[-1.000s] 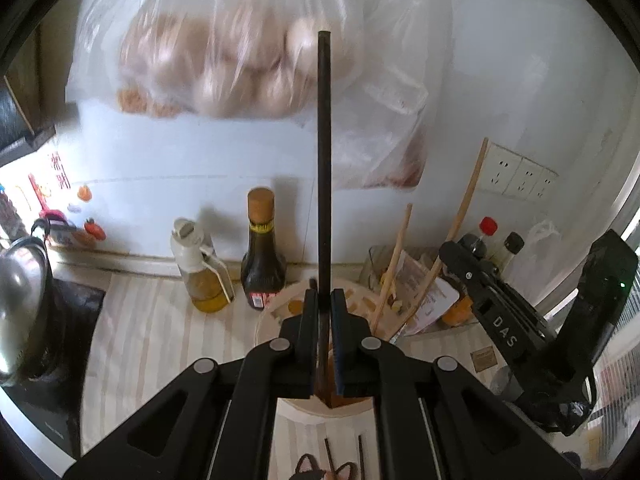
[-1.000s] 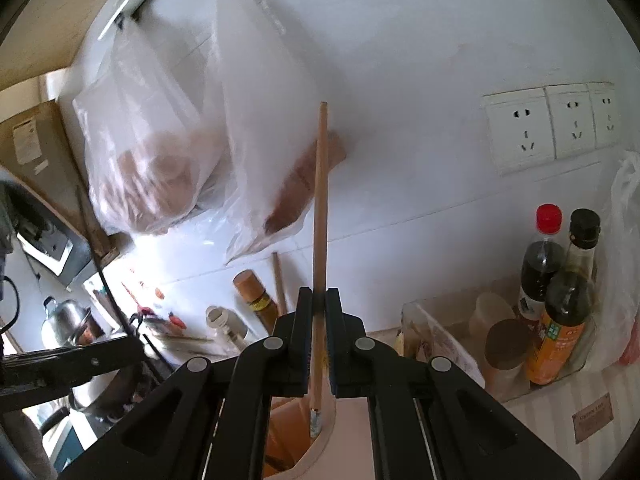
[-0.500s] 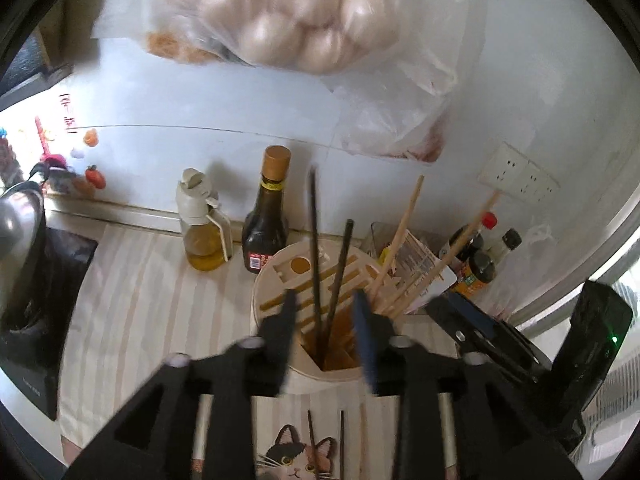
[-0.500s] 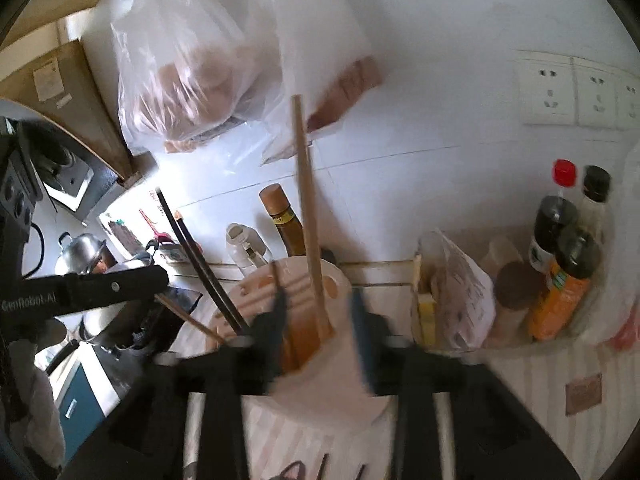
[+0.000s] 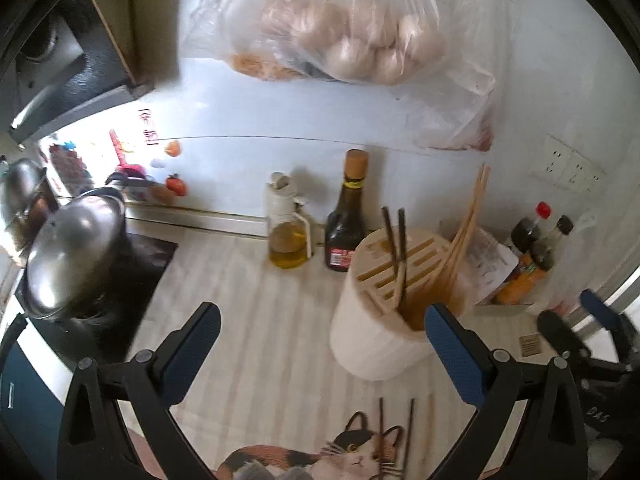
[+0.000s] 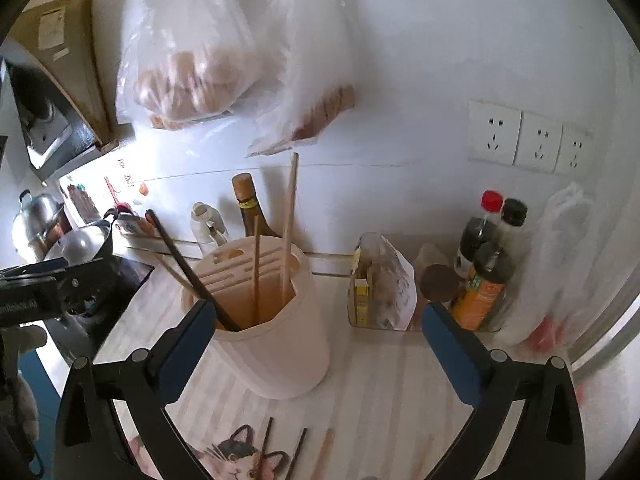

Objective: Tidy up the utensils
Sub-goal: 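Move both open tools back down to the chopsticks on the cloth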

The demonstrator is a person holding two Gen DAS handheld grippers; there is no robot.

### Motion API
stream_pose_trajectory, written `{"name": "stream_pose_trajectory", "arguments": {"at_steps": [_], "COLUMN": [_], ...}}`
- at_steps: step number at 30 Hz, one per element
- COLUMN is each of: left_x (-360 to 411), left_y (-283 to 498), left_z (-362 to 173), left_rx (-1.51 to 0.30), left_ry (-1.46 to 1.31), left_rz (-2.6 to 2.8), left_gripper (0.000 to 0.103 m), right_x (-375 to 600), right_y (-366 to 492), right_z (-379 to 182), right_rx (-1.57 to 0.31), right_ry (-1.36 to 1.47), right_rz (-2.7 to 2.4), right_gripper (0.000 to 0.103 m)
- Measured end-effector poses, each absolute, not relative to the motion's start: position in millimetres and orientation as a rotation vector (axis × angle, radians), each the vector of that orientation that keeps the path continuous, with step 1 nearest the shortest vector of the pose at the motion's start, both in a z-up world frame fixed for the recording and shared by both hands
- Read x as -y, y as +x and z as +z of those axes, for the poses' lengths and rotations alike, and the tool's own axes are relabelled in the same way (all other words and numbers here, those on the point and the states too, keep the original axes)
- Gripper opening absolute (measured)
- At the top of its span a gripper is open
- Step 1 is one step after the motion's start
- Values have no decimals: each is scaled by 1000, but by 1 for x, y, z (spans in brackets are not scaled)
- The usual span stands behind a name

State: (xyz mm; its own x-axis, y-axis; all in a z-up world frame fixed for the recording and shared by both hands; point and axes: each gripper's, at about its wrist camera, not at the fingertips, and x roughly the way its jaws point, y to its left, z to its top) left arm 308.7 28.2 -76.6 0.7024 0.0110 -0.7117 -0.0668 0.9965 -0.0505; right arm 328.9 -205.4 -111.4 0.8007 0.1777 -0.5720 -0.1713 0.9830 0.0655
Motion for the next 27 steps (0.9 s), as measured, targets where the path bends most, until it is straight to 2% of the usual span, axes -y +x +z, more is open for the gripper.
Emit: {"name": "stream_pose_trajectory", "arguments": {"at_steps": [8, 14, 19, 24, 25, 27], "left_x": [-34, -39, -45, -52, -53, -54], "left_y": [284, 276, 278, 280, 280, 280], "left_z": [-62, -74, -125, -186, -197, -219], "left_rx": [-739, -779, -925, -1042, -1069, -1119], "left_ry": [-69, -60, -44, -20, -16, -22], "left_rz": [72, 84, 162, 212, 214, 198], "left_gripper": [103, 103, 103, 103, 103, 103], "right_x": [194, 198, 204, 202, 201, 199], "right_y": [309, 304, 309, 323, 325, 326], "right_z": [-87, -99, -144, -222, -241, -270], "right_rx": [-621, -715, -846, -1082, -1136, -1205], "right_ry": [32, 98, 101, 85, 79, 76], "right_rz": [184, 180, 128, 115, 111, 112], "right_gripper": [103, 103, 103, 102, 100, 89]}}
